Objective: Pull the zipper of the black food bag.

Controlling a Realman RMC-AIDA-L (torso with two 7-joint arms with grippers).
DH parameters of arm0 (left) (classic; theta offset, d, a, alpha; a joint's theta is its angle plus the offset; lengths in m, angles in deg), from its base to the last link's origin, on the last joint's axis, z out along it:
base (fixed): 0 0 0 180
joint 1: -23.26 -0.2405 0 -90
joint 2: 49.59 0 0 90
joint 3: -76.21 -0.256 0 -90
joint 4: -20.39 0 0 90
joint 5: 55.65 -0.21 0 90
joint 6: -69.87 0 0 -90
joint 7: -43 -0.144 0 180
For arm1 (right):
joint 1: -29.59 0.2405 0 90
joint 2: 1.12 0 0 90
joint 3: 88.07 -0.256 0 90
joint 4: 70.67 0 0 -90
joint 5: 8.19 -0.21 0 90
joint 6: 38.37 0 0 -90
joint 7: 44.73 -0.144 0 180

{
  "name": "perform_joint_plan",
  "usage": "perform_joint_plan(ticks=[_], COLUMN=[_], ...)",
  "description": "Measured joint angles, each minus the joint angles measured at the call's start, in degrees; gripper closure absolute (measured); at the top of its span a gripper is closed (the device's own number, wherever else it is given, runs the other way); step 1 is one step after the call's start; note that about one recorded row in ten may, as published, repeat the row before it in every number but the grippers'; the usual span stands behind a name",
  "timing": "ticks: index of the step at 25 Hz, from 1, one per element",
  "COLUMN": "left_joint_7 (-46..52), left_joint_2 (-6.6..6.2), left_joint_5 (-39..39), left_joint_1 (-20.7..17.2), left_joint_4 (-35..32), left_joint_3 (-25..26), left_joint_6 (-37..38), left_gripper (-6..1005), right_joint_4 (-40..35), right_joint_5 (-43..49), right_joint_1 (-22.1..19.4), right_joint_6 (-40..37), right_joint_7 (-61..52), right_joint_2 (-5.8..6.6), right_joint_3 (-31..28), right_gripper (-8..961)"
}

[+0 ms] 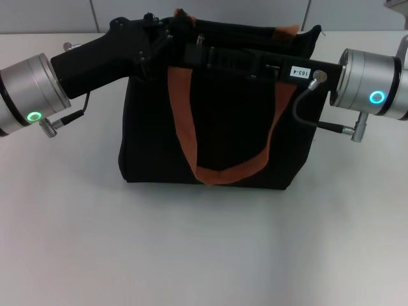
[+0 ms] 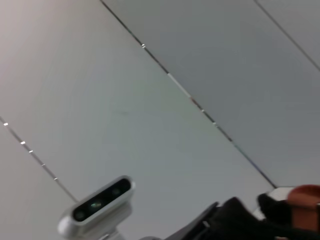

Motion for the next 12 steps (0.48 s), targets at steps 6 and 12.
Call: perform_joint_plan(ticks=[6, 12], left_joint_7=[0.0, -0.65], left_joint_2=[0.0, 0.0], left_joint_5=[-0.01, 0.5], left_joint_1=[0.07, 0.06], left_joint_4=[0.0, 0.42], left_joint_3=[0.0, 0.0], left_joint_6=[-0.14, -0.22], left_gripper=[980, 980], right_joint_4=[0.16, 0.53], right_joint_5=[-0.01, -0.15], right_joint_1=[0.02, 0.18], right_joint_6=[0.11, 0.19], right_joint_7=[0.19, 1.01], right_joint_2=[0.04, 0.04], right_joint_3=[-0.15, -0.39], right_gripper=[130, 135])
